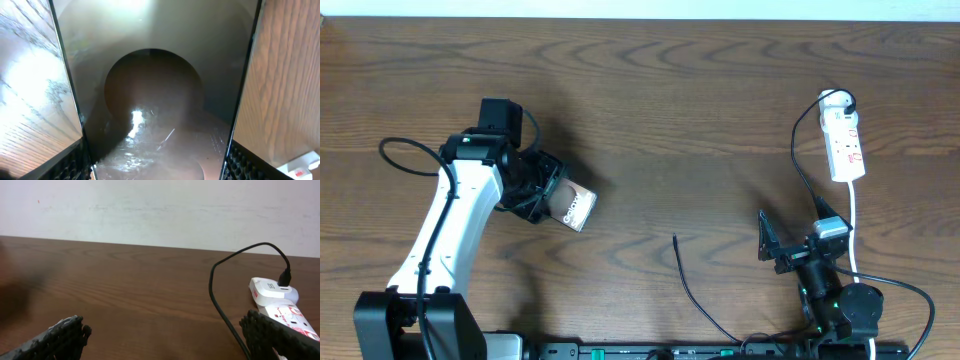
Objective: Plug charger to phone and switch on socket
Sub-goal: 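Lift the phone with the left gripper and rotate it toward center, then move the right gripper toward the phone held by the left gripper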
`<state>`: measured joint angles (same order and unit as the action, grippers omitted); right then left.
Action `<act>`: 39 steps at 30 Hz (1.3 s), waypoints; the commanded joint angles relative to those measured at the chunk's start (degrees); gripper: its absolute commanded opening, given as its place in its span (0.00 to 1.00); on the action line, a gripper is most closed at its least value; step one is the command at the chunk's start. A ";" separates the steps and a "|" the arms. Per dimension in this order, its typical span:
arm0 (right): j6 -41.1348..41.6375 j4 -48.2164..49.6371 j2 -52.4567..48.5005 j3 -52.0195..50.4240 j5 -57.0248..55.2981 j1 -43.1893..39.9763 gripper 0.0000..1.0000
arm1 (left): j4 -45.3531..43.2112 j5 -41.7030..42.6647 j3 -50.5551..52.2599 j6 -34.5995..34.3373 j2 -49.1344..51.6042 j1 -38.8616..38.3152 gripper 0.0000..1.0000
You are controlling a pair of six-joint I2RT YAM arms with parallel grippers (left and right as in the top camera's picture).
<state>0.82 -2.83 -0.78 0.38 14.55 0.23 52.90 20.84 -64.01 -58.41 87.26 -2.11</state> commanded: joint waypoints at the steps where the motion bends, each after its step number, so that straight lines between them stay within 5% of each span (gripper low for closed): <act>1: -0.68 -0.26 0.28 -0.07 -0.09 -0.35 0.99 | 0.24 -0.83 -0.92 0.74 -0.90 -0.13 0.07; 13: 7.30 7.80 0.28 0.39 11.15 -0.35 0.99 | 0.24 -0.33 -0.92 -0.28 -0.90 -0.13 0.08; 21: 13.77 -2.32 -3.17 13.27 14.56 -0.37 0.99 | 0.22 1.20 -0.92 -0.76 -0.90 -0.13 0.07; 33: 13.75 -23.98 -41.42 44.89 30.88 -0.35 0.99 | 0.22 1.18 -0.92 -0.76 -0.90 -0.13 0.07; 39: 17.00 -18.45 -62.10 50.03 47.23 1.40 0.99 | 0.22 1.18 -0.92 -0.79 -0.90 -0.13 0.07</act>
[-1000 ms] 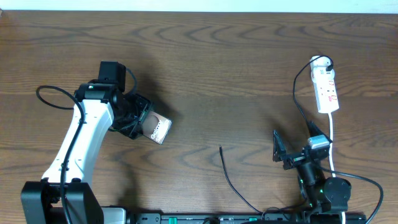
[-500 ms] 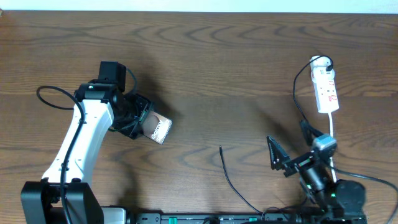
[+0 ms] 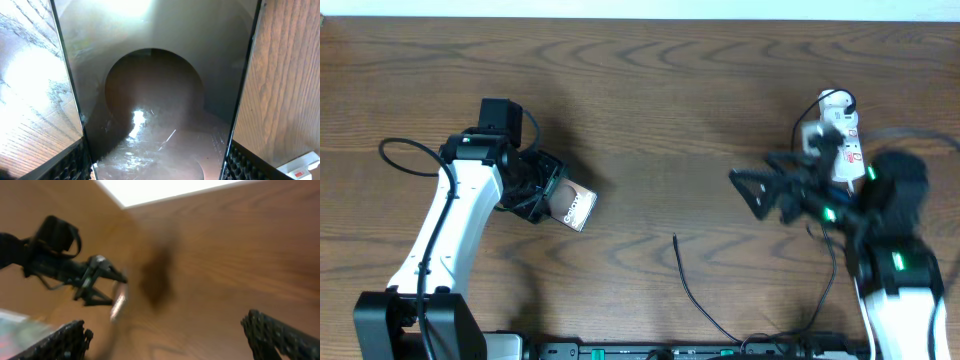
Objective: Plug charger to phone and switch on socket
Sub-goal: 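Move the right gripper toward the phone held by the left gripper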
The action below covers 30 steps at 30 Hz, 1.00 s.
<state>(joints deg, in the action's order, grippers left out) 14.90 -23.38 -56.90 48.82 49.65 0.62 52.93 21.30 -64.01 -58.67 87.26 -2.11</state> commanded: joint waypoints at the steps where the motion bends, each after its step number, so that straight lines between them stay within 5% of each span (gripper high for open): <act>1: 5.90 4.90 -9.33 1.60 14.82 1.57 0.99 | 0.17 0.72 -0.92 -0.50 -0.90 -0.13 0.08; 7: 29.22 11.15 -25.44 1.57 18.18 4.04 0.99 | 0.17 0.70 -0.92 -0.50 -0.90 -0.13 0.07; 19: 29.16 29.44 -39.87 1.57 19.91 12.35 0.99 | 0.20 0.66 -0.92 -6.05 -0.90 -0.13 0.07; 30: 29.16 30.51 -40.35 1.57 9.77 20.31 0.99 | 0.20 0.07 -0.92 -19.15 -0.87 -0.13 0.08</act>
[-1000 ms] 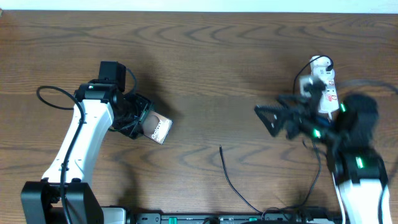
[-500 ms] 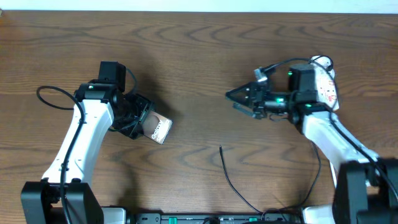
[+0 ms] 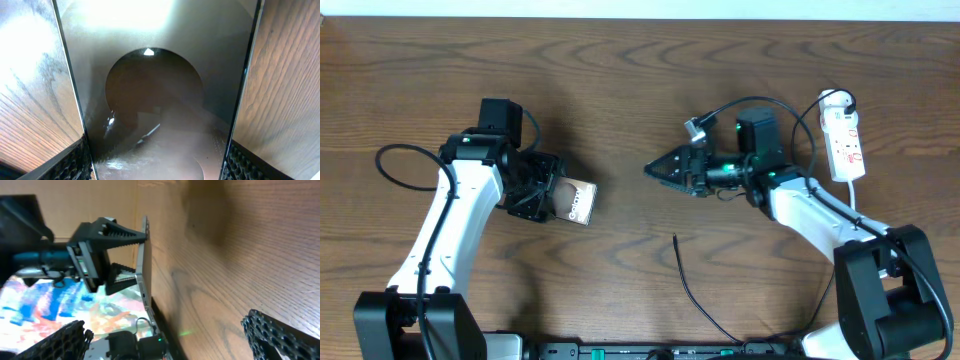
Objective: Plug charger to phone and switch on socket
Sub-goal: 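Move the right gripper toward the phone held by the left gripper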
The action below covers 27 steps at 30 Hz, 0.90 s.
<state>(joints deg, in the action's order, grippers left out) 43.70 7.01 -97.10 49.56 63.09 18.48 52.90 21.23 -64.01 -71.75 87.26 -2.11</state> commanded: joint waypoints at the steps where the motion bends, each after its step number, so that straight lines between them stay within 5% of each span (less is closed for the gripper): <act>1: 0.35 0.11 -0.15 0.83 -4.63 3.28 0.99 | 0.24 0.13 -0.92 -6.91 -0.87 -0.13 0.08; 27: 2.27 7.34 -0.15 0.83 -17.88 16.57 0.99 | 1.01 2.51 -0.92 -19.47 -0.85 -7.61 0.07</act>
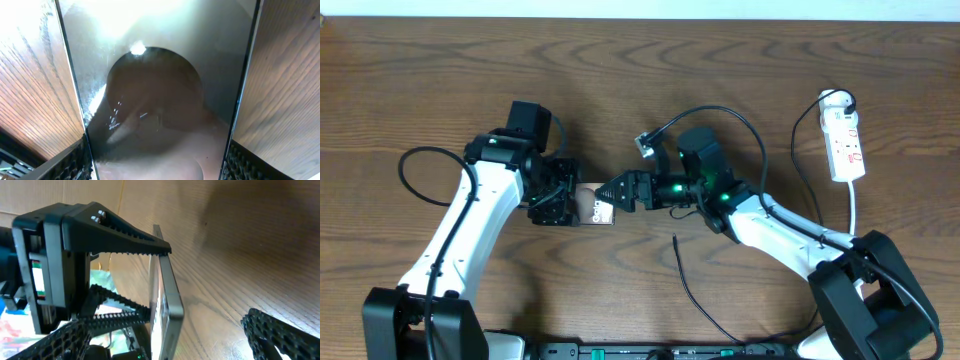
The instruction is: Plug charger to phone and switch on socket
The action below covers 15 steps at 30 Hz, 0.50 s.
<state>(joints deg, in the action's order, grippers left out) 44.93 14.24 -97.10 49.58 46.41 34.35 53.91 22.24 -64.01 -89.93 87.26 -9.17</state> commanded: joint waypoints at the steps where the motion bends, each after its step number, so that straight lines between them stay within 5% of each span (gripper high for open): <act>1: 1.64 0.09 -0.15 0.81 -1.33 0.94 0.99 | -0.22 2.10 -0.92 -1.29 -0.85 -0.70 0.07; 10: 3.28 0.13 -0.15 0.81 -1.53 1.90 0.99 | -0.85 4.52 -0.92 -1.29 -0.85 -1.31 0.07; 15: 3.30 0.13 -0.15 0.81 -2.21 2.56 0.91 | -1.38 6.71 -0.92 -1.29 -0.85 -1.97 0.07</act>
<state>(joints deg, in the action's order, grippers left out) 47.90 14.26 -97.10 49.58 45.01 36.14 52.77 26.37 -64.01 -90.26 87.26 -10.55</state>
